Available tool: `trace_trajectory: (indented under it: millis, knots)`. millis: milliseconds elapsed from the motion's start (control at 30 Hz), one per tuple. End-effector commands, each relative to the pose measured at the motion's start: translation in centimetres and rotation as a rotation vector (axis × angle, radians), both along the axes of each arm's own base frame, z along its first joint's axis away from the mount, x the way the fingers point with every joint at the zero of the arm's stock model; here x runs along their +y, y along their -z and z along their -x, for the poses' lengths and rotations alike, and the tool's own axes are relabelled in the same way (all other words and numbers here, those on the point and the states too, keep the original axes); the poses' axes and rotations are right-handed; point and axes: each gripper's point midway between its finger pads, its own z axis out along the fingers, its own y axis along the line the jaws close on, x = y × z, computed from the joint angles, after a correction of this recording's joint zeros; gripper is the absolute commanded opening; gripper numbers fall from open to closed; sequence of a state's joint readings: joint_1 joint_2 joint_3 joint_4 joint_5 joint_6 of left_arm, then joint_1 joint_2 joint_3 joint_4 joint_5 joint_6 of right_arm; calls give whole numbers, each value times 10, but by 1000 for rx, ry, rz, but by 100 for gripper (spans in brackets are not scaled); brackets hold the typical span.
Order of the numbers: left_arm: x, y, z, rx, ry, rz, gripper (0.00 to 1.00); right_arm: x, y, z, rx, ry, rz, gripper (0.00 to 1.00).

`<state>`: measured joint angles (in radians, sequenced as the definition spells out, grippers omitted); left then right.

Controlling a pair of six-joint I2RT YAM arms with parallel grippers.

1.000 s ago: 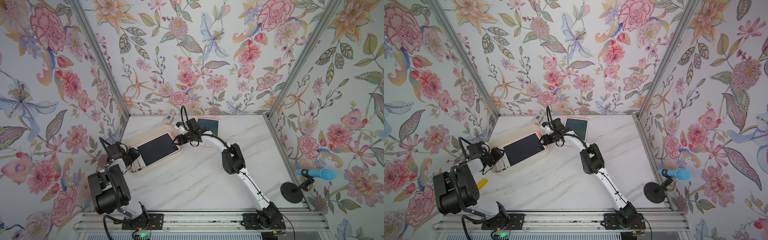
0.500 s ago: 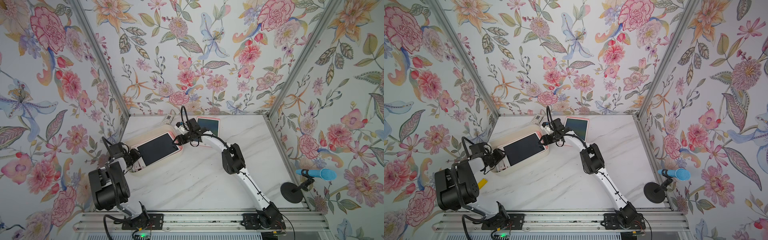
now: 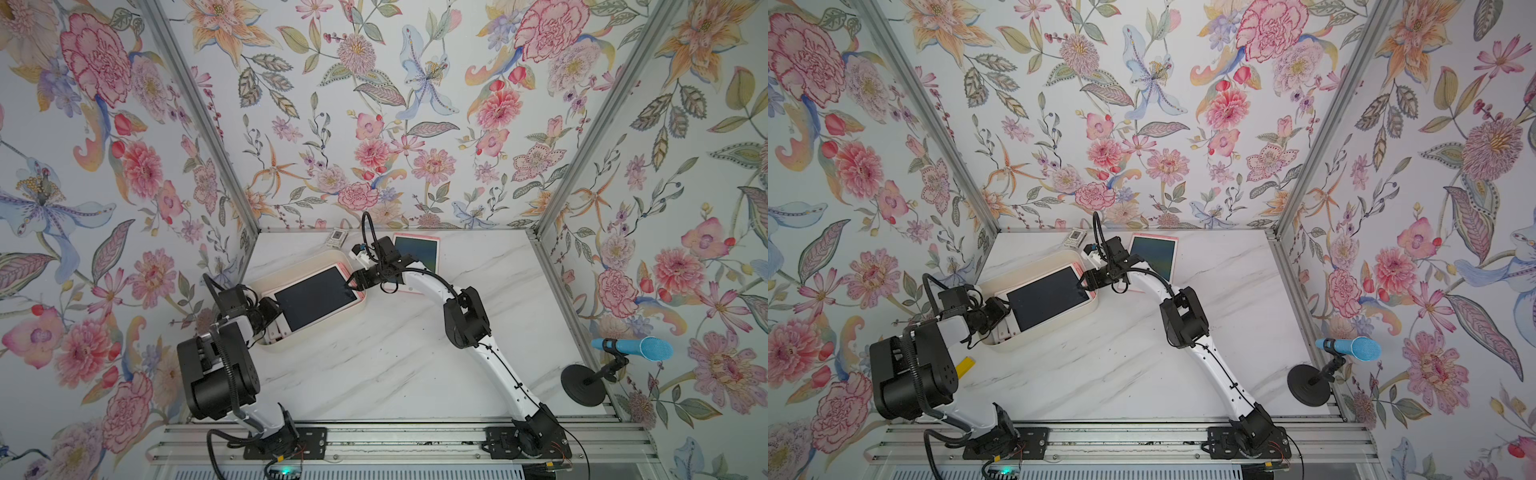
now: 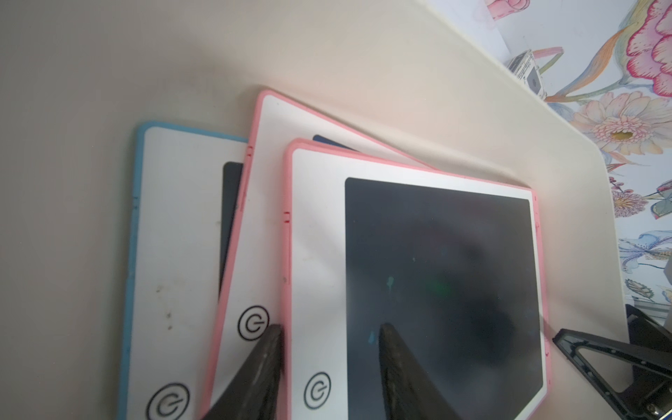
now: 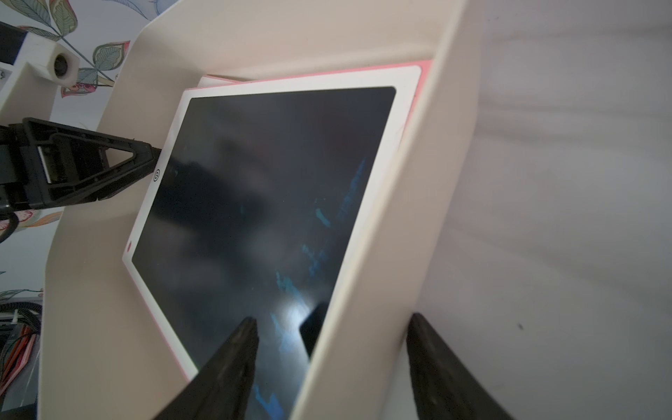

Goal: Take out the writing tablet from the storage box
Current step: Pick up the writing tablet from the storage box.

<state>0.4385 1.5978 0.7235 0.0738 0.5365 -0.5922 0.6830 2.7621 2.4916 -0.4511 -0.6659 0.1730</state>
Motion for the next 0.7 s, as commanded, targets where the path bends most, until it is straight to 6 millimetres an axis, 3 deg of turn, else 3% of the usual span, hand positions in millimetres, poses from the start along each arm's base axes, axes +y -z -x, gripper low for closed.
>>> trace_trajectory:
  millis: [0, 300, 533, 667]
  knots:
    - [-11, -8, -5, -55, 35, 49, 45, 10, -5, 17, 23, -54, -31, 65]
    - [-20, -33, -9, -145, 65, 70, 44, 11, -3, 16, 31, -51, -38, 65]
    - [-28, -16, -11, -146, 89, 110, 44, 11, -4, 16, 32, -54, -42, 65]
    - [-30, -19, -13, -173, 100, 106, 43, 11, -4, 16, 32, -51, -41, 65]
